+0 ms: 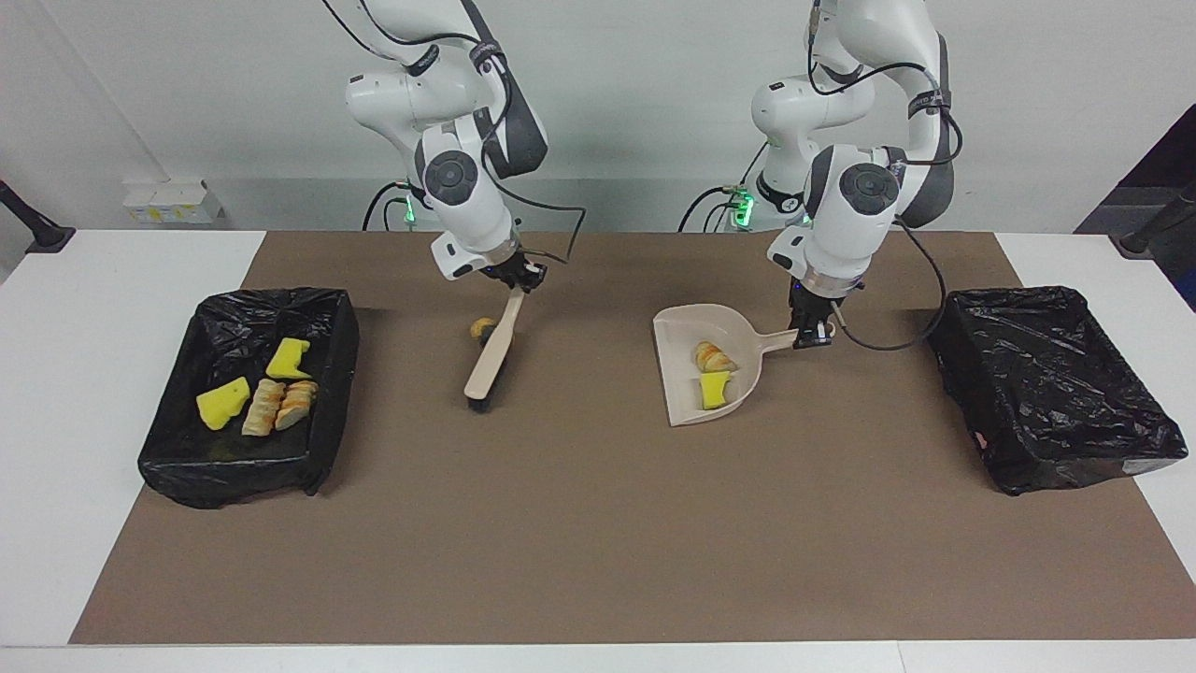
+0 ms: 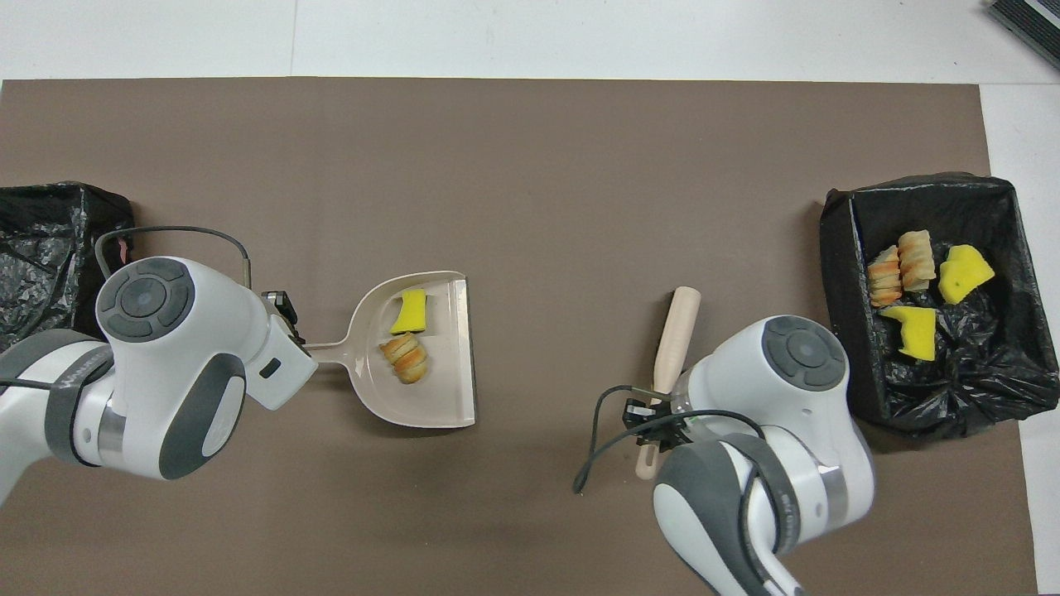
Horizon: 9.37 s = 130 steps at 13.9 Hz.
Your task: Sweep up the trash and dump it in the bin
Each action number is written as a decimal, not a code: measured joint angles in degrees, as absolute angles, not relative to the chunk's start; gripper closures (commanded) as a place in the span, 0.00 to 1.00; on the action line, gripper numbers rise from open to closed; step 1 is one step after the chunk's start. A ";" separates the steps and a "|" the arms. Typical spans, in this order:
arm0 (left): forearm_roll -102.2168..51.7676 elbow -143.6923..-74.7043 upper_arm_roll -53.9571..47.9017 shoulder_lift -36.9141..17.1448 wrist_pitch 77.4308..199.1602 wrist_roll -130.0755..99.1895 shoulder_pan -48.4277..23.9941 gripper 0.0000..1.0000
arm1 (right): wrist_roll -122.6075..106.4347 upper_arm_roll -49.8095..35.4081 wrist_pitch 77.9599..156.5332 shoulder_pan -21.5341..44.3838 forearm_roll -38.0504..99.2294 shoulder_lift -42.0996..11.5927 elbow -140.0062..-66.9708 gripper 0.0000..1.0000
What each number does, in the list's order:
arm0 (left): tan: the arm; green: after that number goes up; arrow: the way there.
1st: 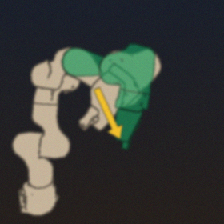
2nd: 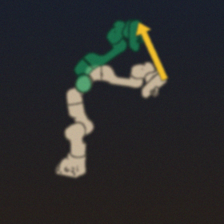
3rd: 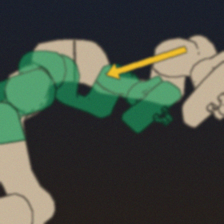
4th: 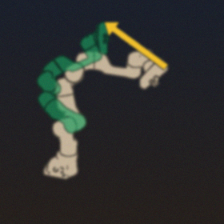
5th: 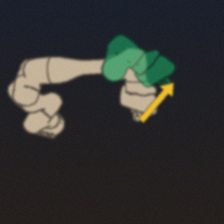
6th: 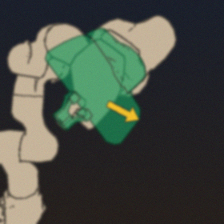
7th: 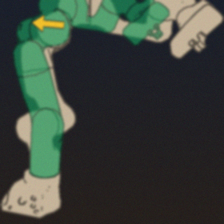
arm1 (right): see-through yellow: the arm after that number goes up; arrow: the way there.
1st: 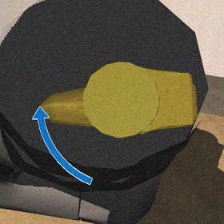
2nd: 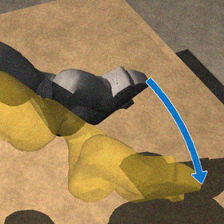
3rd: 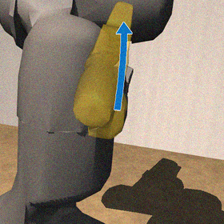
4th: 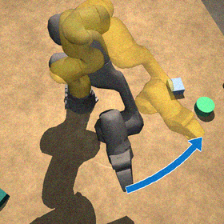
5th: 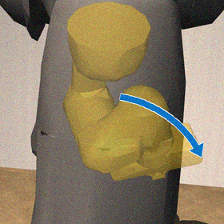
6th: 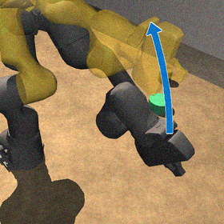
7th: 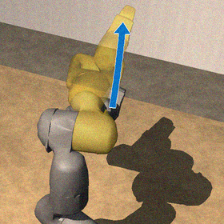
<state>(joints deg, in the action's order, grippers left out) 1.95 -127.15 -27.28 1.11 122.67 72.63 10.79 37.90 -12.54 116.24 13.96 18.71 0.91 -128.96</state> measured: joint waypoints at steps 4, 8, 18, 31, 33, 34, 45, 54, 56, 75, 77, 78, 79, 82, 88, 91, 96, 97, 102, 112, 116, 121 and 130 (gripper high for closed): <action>1.94 -127.15 -27.28 1.11 122.66 72.57 10.80 1.00 | 43.35 -12.30 105.93 15.07 18.92 -2.35 -117.79 1.00; 1.91 -127.15 -27.33 1.11 122.47 71.90 10.78 1.00 | 43.34 -11.88 93.44 13.12 12.10 0.69 -114.61 1.00; 1.91 -127.17 -27.57 1.26 121.91 70.89 10.02 1.00 | 26.34 -11.84 97.00 6.41 7.52 10.42 -131.20 1.00; 1.84 -128.10 -27.55 1.45 121.90 70.64 8.59 1.00 | 25.78 -12.81 116.93 25.05 23.44 -2.30 -125.68 1.00; 1.84 -128.33 -27.41 1.45 121.80 70.61 8.61 1.00 | 27.00 -12.88 122.46 29.54 26.25 -4.70 -124.86 1.00; 1.83 -128.43 -27.26 1.45 121.76 70.61 8.65 1.00 | 27.99 -12.88 123.92 30.93 26.88 -5.26 -124.54 1.00; -0.04 -128.08 -26.05 1.78 120.84 71.12 13.40 1.00 | 32.05 -12.76 124.15 32.62 28.92 -9.39 -114.76 1.00; -1.02 -119.25 -8.66 6.56 106.17 85.56 16.50 1.00 | 34.21 -12.69 123.68 34.84 23.12 -8.36 -114.11 1.00; -1.17 -115.42 -5.75 6.69 104.82 85.98 17.01 1.00 | 40.67 -12.79 122.34 38.21 18.75 -8.36 -114.32 1.00; 19.63 -88.24 -1.18 -11.85 108.47 91.13 34.03 1.00 | 48.85 -12.61 122.65 45.94 17.51 -4.13 -126.58 0.78; 25.38 -87.76 -2.00 -12.34 109.45 92.32 33.71 1.00 | 48.82 -12.59 122.65 45.77 17.50 -4.16 -126.47 0.70; 28.87 -87.70 -2.26 -12.35 110.37 93.86 32.96 1.00 | 48.82 -12.59 122.65 45.40 17.50 -4.34 -126.04 0.51; 32.35 -87.64 -2.38 -12.35 110.90 94.95 32.07 1.00 | 48.82 -12.56 122.66 45.02 17.50 -4.67 -125.50 0.51; 40.88 -87.35 -2.52 -12.35 111.20 97.36 28.75 1.00 | 48.78 -12.45 122.72 42.51 17.43 -5.63 -122.88 0.32; 46.00 -87.30 -2.65 -12.36 113.80 98.36 25.15 1.00 | 48.66 -12.02 115.19 29.76 16.82 2.07 -119.85 0.02; 52.03 -87.29 -2.74 -12.38 116.53 98.42 23.74 1.00 | 45.21 -11.59 105.81 21.07 15.98 8.72 -119.81 0.00; 52.55 -87.26 -2.66 -12.36 116.41 98.42 22.83 1.00 | 31.96 -11.21 98.59 5.44 13.83 14.83 -116.02 0.00; 49.00 -87.21 -2.49 -12.29 116.28 98.42 22.85 1.00 | 30.68 -11.20 97.74 3.74 11.94 14.77 -114.04 0.00; 29.65 -86.63 -1.94 -11.34 111.26 98.74 22.93 1.00 | 29.24 -11.32 91.75 0.91 5.23 10.43 -103.53 0.00; 14.80 -87.87 -3.54 -6.69 93.05 54.62 7.34 1.00 | 17.35 -11.27 85.45 -5.17 -1.60 -0.76 -86.48 0.00; 6.61 -95.76 -3.84 -2.77 92.84 25.69 -3.86 1.00 | 15.62 -11.31 85.36 -5.59 -2.15 -1.47 -85.37 0.00; -0.21 -101.89 -4.06 -3.72 103.98 -4.37 -19.83 1.00 | 15.61 -11.45 85.35 -5.59 -2.20 -1.47 -85.36 0.00; -1.55 -105.17 -3.47 -15.46 121.38 -25.08 -29.05 1.00 | 15.53 -7.61 85.35 -2.30 -2.23 -1.47 -84.88 0.00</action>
<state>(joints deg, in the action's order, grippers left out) -1.55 -105.17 -3.47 -15.46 121.38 -25.08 -29.05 15.53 -7.61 85.35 -2.30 -2.23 -1.47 -84.88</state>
